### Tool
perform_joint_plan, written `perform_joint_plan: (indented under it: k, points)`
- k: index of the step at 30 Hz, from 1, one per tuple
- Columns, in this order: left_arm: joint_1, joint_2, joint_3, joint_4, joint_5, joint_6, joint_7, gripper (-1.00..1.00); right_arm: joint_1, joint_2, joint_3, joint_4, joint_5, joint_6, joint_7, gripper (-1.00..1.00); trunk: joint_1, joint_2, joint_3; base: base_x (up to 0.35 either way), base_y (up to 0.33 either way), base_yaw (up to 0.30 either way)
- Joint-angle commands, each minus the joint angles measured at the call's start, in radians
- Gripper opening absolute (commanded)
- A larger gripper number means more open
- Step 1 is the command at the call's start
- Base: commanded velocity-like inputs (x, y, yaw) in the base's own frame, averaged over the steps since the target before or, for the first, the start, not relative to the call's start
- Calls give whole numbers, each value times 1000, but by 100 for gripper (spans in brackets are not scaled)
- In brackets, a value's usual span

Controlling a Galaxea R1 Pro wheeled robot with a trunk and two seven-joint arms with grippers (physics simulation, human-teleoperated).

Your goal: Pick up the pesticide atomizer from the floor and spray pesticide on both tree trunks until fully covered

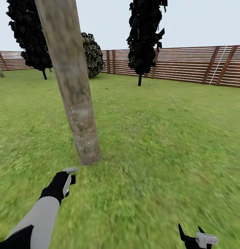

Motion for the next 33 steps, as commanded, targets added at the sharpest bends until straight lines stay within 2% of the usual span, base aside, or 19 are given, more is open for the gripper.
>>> perform_joint_plan:
  k: [1,5,14,27,33]
  points:
    - [7,2,2,1,-1,-15,0,-100,0,0,0,0,0,0,0,100,0,0,0,166,-167,0]
    - [40,-2,4,10,-1,-50,-6,-100,0,3,0,0,-1,0,0,100,0,0,0,192,-199,0]
    - [41,1,8,10,1,-78,-8,-100,0,3,0,0,0,0,0,100,0,0,0,198,-212,13]
    - [41,-6,8,11,2,-98,-10,-100,0,3,0,1,0,0,0,100,0,0,0,140,-251,241]
    - [41,-6,7,12,1,-102,-14,-100,0,3,0,0,0,0,0,100,0,0,0,49,-269,43]
